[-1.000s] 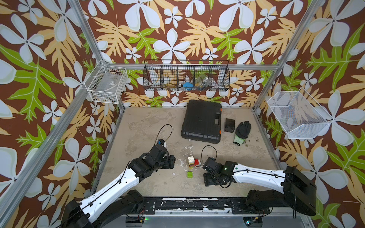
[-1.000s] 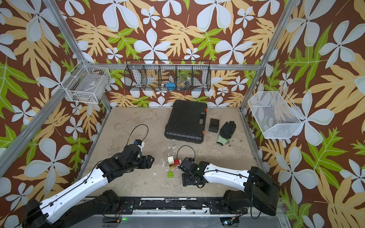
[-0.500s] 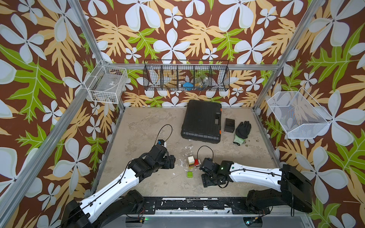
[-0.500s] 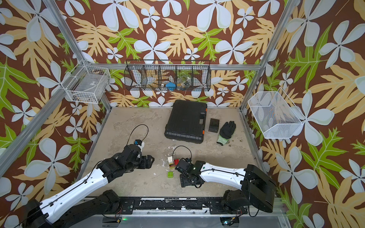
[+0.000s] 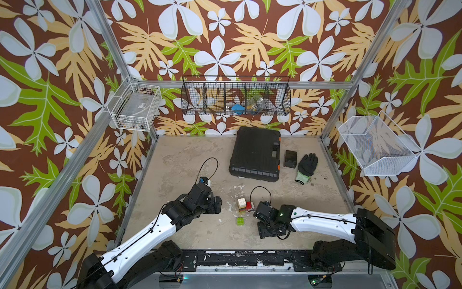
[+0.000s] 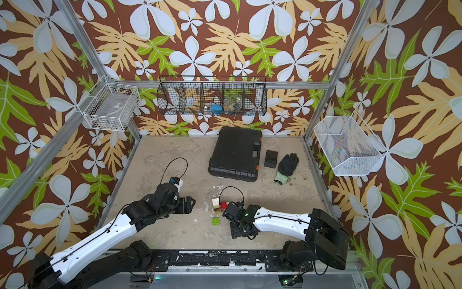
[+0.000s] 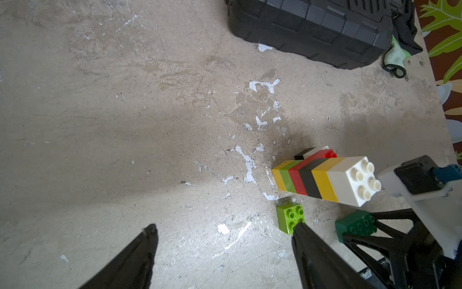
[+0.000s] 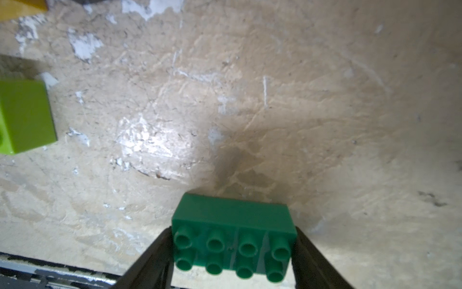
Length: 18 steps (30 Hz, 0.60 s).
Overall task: Assemble a giraffe with lego
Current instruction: Pick up the lego brick from the center of the board.
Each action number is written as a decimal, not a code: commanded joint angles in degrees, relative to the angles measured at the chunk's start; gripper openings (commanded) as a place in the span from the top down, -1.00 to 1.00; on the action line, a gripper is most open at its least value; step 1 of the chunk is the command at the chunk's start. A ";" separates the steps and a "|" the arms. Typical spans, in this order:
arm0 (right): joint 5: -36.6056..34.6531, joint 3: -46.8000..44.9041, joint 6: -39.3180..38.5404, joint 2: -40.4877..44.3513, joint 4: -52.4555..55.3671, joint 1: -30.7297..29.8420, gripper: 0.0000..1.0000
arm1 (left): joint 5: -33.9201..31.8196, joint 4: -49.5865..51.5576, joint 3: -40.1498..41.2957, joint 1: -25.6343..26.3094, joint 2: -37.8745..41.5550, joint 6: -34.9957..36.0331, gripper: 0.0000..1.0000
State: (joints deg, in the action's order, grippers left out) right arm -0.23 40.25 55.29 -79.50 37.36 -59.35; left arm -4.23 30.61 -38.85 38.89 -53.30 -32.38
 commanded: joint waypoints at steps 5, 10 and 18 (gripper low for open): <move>-0.71 0.13 0.71 0.90 0.32 -0.06 -0.05 | 0.13 -0.73 -0.04 0.04 0.13 0.69 -0.75; -1.34 1.59 0.20 1.41 1.83 -0.06 0.09 | 0.07 -0.75 0.00 0.04 0.18 0.61 -0.75; -5.21 19.71 -3.31 1.93 13.45 -0.02 0.09 | -0.55 -0.46 -0.13 0.04 0.26 0.41 -0.75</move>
State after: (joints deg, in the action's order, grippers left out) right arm -2.52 54.83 53.69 -77.67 44.66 -59.40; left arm -4.27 30.63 -38.85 38.89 -53.23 -32.27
